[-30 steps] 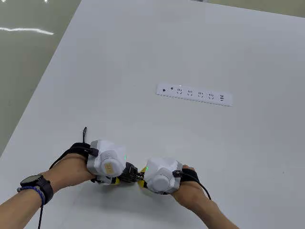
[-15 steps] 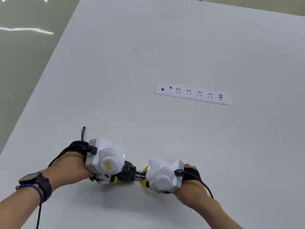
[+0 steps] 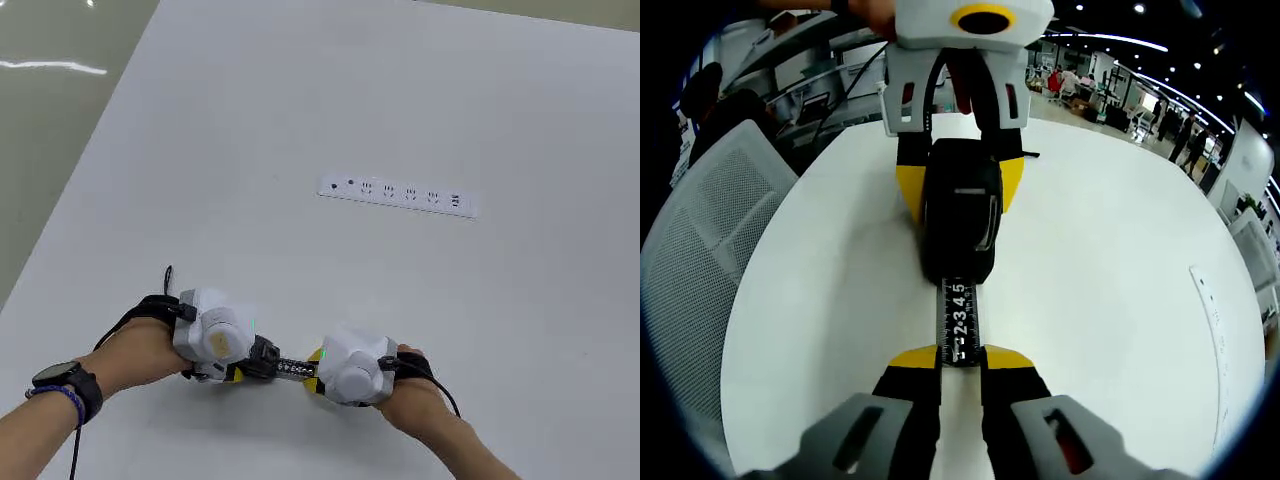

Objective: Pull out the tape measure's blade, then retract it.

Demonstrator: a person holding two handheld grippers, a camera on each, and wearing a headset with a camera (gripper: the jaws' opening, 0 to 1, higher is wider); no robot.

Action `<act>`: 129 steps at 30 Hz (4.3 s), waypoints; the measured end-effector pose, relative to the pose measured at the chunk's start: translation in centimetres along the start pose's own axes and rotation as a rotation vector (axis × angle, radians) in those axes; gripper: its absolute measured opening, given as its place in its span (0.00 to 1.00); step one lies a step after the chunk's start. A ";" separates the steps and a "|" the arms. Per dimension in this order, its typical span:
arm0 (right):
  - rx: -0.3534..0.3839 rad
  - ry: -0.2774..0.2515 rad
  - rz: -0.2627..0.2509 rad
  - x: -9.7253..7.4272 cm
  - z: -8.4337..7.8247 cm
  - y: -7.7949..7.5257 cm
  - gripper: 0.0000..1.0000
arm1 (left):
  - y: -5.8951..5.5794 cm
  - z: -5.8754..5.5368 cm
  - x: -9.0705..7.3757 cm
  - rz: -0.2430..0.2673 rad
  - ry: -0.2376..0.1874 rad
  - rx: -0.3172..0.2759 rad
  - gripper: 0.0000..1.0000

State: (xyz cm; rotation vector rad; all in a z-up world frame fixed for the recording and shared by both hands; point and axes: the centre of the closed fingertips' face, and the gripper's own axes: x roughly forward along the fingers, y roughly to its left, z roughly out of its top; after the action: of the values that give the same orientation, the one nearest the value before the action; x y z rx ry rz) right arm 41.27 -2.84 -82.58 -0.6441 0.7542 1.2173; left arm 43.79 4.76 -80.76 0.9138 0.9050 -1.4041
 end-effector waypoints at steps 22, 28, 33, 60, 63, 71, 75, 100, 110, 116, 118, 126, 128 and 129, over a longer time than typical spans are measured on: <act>0.015 0.005 -0.005 -1.9 -2.4 0.2 0.13 | -0.1 0.1 0.1 -0.004 0.017 0.000 0.35; 0.017 0.010 -0.012 -2.8 -3.7 0.0 0.13 | 0.0 0.1 0.1 -0.002 0.019 -0.002 0.35; 0.017 0.013 -0.015 -3.4 -4.4 0.0 0.13 | -0.1 0.1 0.1 -0.003 0.020 -0.002 0.35; 0.022 0.016 -0.033 -5.7 -7.4 0.2 0.13 | -0.1 0.1 0.1 -0.004 0.033 -0.002 0.35; 0.024 0.018 -0.034 -6.0 -7.8 0.1 0.13 | -0.1 0.1 0.1 -0.005 0.034 -0.003 0.35; 0.020 0.027 -0.039 -6.6 -8.5 0.1 0.13 | -0.1 0.0 0.1 -0.005 0.040 -0.004 0.35; 0.017 0.034 -0.041 -6.9 -9.1 0.1 0.13 | -0.1 0.0 0.1 -0.004 0.042 -0.004 0.35; 0.014 0.069 -0.040 -9.3 -12.0 0.0 0.13 | 0.0 0.0 0.1 -0.005 0.046 -0.011 0.35; 0.016 0.084 -0.041 -10.2 -13.2 -0.1 0.13 | -0.1 0.0 0.1 -0.007 0.046 -0.014 0.35; 0.025 0.084 -0.038 -10.6 -13.7 0.0 0.13 | -0.1 0.1 0.1 -0.007 0.046 -0.011 0.35; 0.024 0.085 -0.038 -10.7 -13.8 0.0 0.13 | -0.1 0.1 0.1 -0.007 0.046 -0.012 0.35; 0.027 0.088 -0.040 -11.1 -14.4 0.0 0.13 | -0.1 0.1 0.1 -0.007 0.047 -0.012 0.35; 0.024 0.090 -0.039 -11.2 -14.5 0.0 0.13 | -0.1 0.0 0.2 -0.006 0.048 -0.011 0.35; 0.023 0.091 -0.040 -11.2 -14.5 -0.1 0.13 | -0.1 0.0 0.2 -0.006 0.049 -0.012 0.35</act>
State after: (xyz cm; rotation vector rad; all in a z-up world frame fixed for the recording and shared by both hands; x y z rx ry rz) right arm 37.09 -20.71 -82.40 -0.6960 0.8264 1.1475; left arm 43.69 4.66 -80.89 0.9408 0.9521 -1.3853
